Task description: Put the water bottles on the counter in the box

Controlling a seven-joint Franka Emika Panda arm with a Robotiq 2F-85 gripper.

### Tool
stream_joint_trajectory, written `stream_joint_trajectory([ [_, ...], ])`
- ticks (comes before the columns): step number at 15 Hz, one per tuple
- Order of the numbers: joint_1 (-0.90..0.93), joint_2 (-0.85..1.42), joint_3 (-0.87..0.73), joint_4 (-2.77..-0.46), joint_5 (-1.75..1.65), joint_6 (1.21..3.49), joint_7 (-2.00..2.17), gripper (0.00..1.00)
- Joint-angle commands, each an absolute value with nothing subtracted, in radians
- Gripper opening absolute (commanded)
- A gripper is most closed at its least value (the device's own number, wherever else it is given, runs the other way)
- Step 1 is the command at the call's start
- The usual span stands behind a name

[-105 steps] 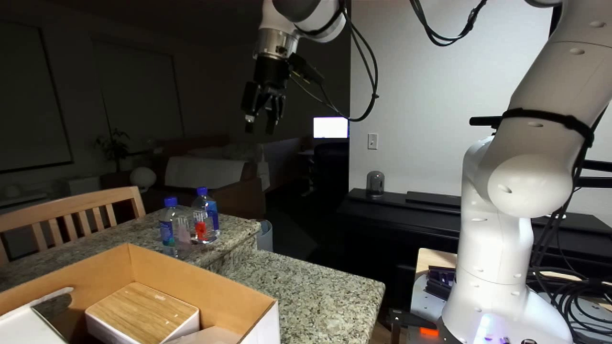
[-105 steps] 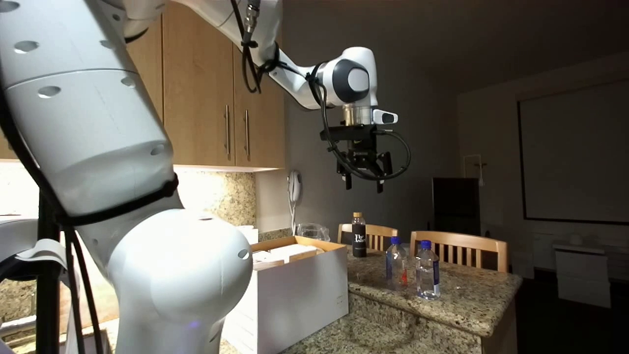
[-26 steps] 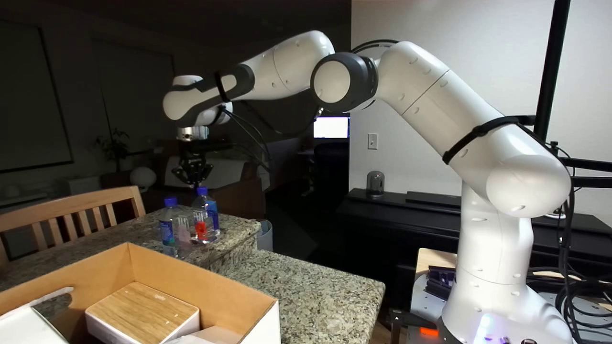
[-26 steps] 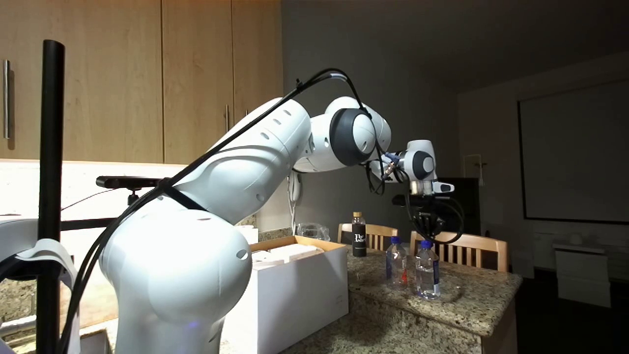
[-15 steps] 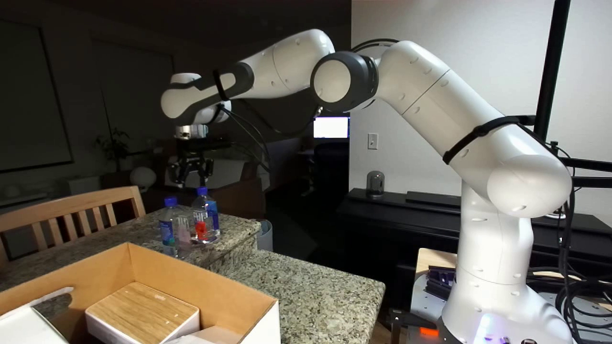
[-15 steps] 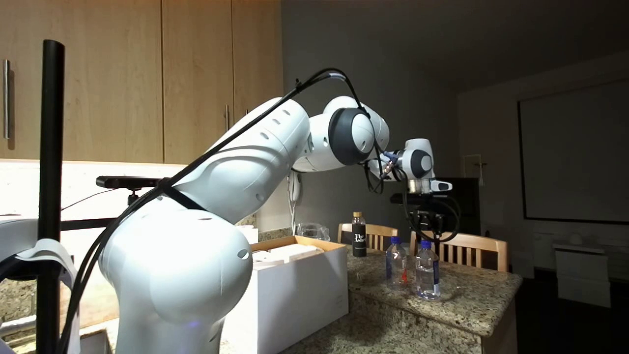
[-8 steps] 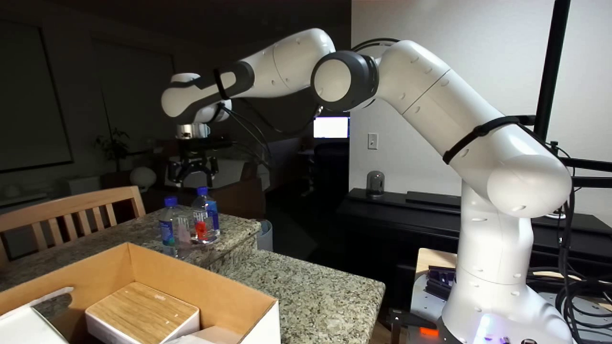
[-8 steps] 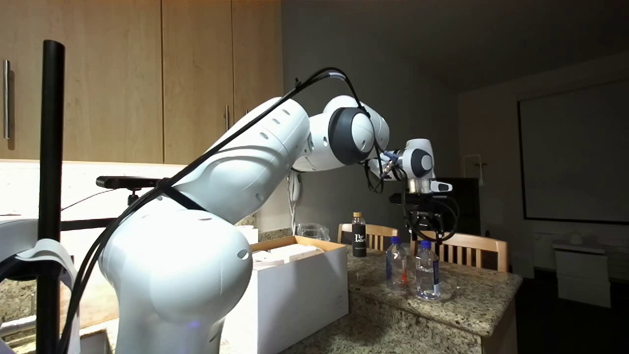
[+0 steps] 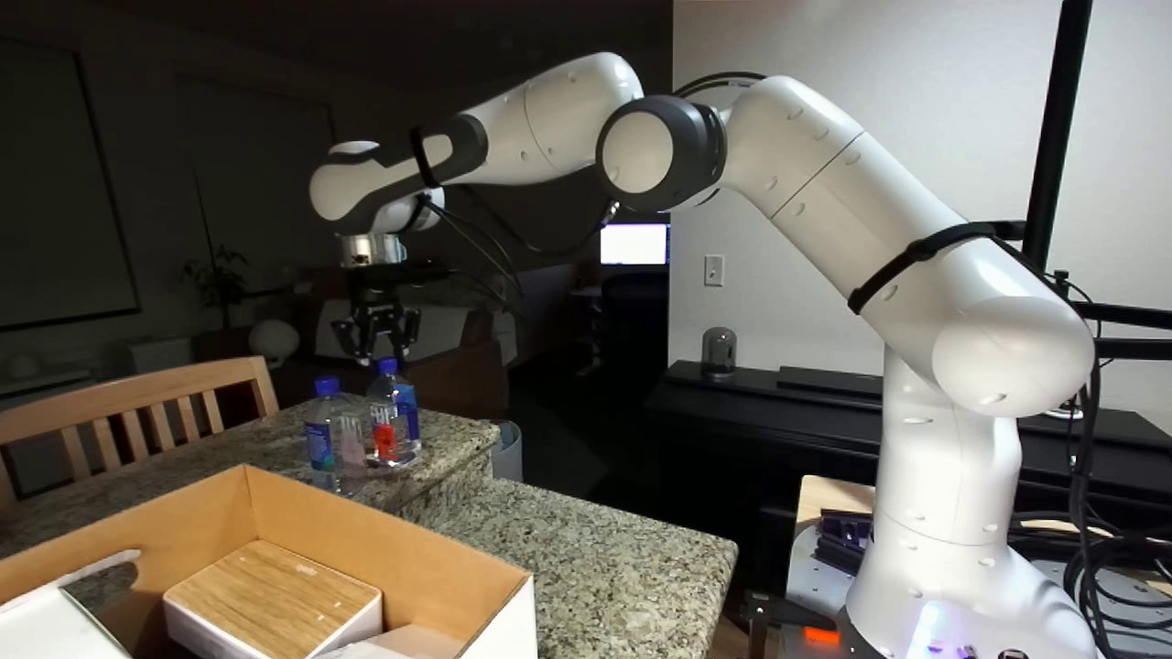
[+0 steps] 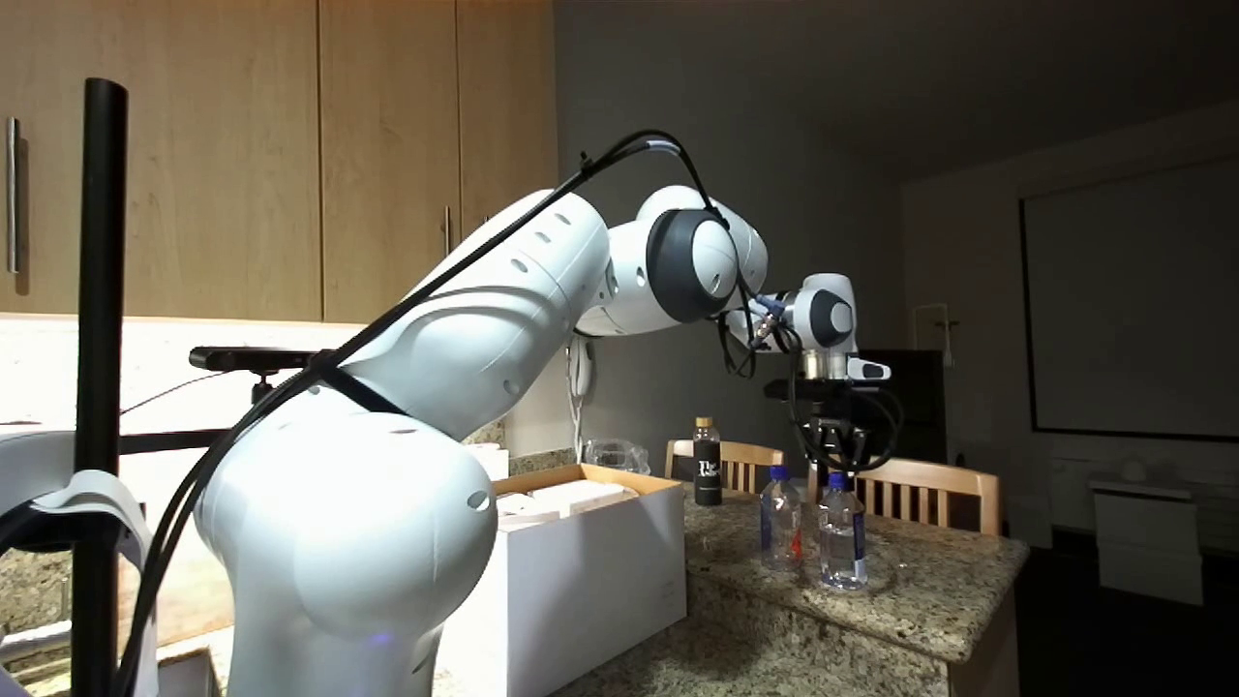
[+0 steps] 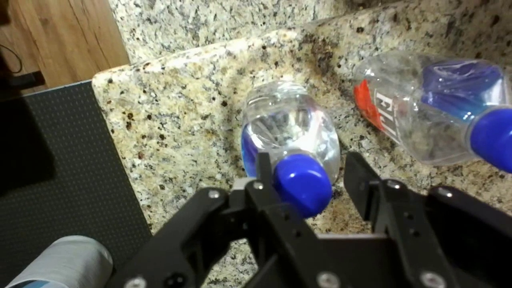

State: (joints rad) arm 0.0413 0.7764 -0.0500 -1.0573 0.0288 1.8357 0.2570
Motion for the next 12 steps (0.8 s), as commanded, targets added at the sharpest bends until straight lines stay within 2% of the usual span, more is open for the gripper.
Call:
stream_joint_trajectory([
  [1,0.041,0.744,-0.053,-1.086,0.025,1.834,0.281,0.20],
  [3,0.042,0.746,-0.056,-1.083,0.022,1.833,0.282,0.13],
  [4,0.042,0.746,-0.056,-1.084,0.022,1.834,0.282,0.15],
  [12,0.047,0.698,-0.042,-1.068,0.029,1.778,0.258,0.15],
])
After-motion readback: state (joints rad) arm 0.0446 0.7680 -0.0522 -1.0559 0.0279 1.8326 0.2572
